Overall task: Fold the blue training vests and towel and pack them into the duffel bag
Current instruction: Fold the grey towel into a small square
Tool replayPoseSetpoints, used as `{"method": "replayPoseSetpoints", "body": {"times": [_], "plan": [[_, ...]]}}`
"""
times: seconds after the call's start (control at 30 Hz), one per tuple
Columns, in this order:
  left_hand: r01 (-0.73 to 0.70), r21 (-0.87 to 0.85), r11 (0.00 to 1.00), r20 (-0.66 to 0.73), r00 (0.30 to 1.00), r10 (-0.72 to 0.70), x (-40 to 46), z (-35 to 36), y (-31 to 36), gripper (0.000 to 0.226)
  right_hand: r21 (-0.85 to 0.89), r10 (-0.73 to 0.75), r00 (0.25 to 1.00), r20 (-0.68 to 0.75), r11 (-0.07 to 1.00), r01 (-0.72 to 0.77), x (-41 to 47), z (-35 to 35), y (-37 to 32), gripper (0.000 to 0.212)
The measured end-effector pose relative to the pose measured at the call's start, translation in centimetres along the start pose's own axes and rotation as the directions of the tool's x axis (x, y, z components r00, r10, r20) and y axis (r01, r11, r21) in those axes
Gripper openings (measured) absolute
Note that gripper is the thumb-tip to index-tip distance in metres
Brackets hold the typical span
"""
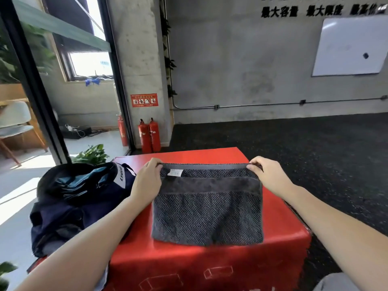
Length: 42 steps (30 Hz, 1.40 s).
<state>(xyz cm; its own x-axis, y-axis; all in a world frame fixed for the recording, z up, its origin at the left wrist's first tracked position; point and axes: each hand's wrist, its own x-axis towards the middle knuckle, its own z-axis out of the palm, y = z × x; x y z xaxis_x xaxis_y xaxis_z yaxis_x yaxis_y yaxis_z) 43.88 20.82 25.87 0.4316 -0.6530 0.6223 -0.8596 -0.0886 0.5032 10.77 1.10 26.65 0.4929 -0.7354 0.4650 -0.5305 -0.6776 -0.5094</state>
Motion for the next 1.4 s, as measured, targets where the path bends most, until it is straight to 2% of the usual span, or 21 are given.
{"method": "replayPoseSetpoints", "body": {"times": [0.1,0.3,0.47,0.57,0.73,0.83,0.9,0.97,1.03,1.1,1.17,1.27,1.4], "plan": [[0.002,0.031,1.000,0.042,0.999,-0.004,4.7,3.8,-3.1,0.013,-0.017,0.030,0.999,0.044,0.999,-0.030,5.2,3.1,2.3,0.009],[0.096,0.086,0.992,0.188,0.976,-0.111,12.2,13.3,-10.1,0.013,-0.050,0.124,0.979,0.161,0.992,-0.117,14.4,11.2,8.9,0.010],[0.148,0.225,0.963,0.391,0.892,-0.228,13.1,20.3,-15.2,0.010,-0.152,0.182,0.906,0.381,0.979,-0.132,17.5,18.3,14.1,0.009],[0.150,0.255,0.955,0.475,0.841,-0.259,12.8,23.0,-17.0,0.007,-0.203,0.151,0.879,0.452,0.977,-0.064,17.9,20.8,15.9,0.016],[0.079,0.313,0.946,0.564,0.787,-0.253,13.8,23.7,-18.4,0.027,-0.188,0.091,0.880,0.467,0.982,-0.002,18.4,21.5,16.6,0.027],[-0.002,0.258,0.966,0.633,0.756,-0.167,16.0,22.6,-18.0,0.028,-0.140,0.108,0.868,0.484,0.989,-0.045,19.8,20.1,15.9,0.019],[0.013,0.205,0.979,0.664,0.733,-0.149,18.2,21.6,-17.5,0.027,-0.058,0.097,0.887,0.451,0.995,-0.079,21.1,18.8,15.6,0.014],[0.067,0.180,0.981,0.649,0.742,-0.170,20.1,21.5,-17.7,0.023,-0.023,0.077,0.907,0.415,0.997,-0.074,22.4,18.5,15.6,0.016],[0.059,0.236,0.970,0.664,0.718,-0.206,20.5,22.4,-18.5,0.020,-0.072,0.059,0.896,0.440,0.997,-0.030,23.2,19.6,16.2,0.024],[0.014,0.295,0.955,0.703,0.674,-0.227,19.7,24.1,-19.7,0.014,-0.161,0.085,0.848,0.523,0.987,0.001,23.4,21.6,17.3,0.024],[0.000,0.308,0.951,0.701,0.676,-0.227,18.9,25.3,-20.5,0.016,-0.213,0.096,0.811,0.577,0.976,0.036,23.4,23.1,18.2,0.023],[-0.001,0.282,0.959,0.686,0.699,-0.201,19.3,25.7,-21.3,0.017,-0.207,0.091,0.818,0.568,0.978,0.034,24.0,23.4,18.5,0.028],[0.031,0.274,0.961,0.739,0.633,-0.231,20.6,25.5,-21.1,0.016,-0.210,0.090,0.793,0.602,0.977,0.048,24.5,23.1,17.8,0.021]]}}
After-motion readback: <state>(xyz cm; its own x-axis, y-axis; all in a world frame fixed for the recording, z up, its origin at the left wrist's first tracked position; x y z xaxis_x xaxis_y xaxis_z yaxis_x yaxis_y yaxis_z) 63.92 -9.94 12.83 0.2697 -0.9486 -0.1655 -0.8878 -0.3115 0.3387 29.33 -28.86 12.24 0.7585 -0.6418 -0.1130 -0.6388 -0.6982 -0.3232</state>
